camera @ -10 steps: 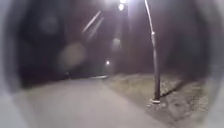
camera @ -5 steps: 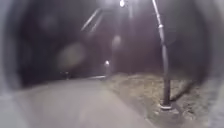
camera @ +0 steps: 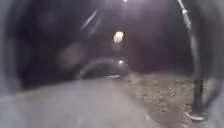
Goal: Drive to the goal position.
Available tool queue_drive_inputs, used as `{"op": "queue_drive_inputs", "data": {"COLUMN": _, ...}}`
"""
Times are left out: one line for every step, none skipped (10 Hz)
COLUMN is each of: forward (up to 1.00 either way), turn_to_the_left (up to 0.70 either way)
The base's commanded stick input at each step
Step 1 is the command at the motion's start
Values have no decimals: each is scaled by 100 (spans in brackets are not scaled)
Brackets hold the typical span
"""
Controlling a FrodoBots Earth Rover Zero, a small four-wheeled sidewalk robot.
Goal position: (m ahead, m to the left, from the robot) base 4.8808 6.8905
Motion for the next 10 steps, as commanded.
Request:
{"op": "queue_drive_inputs", "data": {"forward": 85, "turn_to_the_left": 0}}
{"op": "queue_drive_inputs", "data": {"forward": 85, "turn_to_the_left": 0}}
{"op": "queue_drive_inputs", "data": {"forward": 85, "turn_to_the_left": 0}}
{"op": "queue_drive_inputs", "data": {"forward": 85, "turn_to_the_left": 0}}
{"op": "queue_drive_inputs", "data": {"forward": 85, "turn_to_the_left": 0}}
{"op": "queue_drive_inputs", "data": {"forward": 85, "turn_to_the_left": 11}}
{"op": "queue_drive_inputs", "data": {"forward": 85, "turn_to_the_left": 7}}
{"op": "queue_drive_inputs", "data": {"forward": 85, "turn_to_the_left": 0}}
{"op": "queue_drive_inputs", "data": {"forward": 85, "turn_to_the_left": 0}}
{"op": "queue_drive_inputs", "data": {"forward": 85, "turn_to_the_left": 0}}
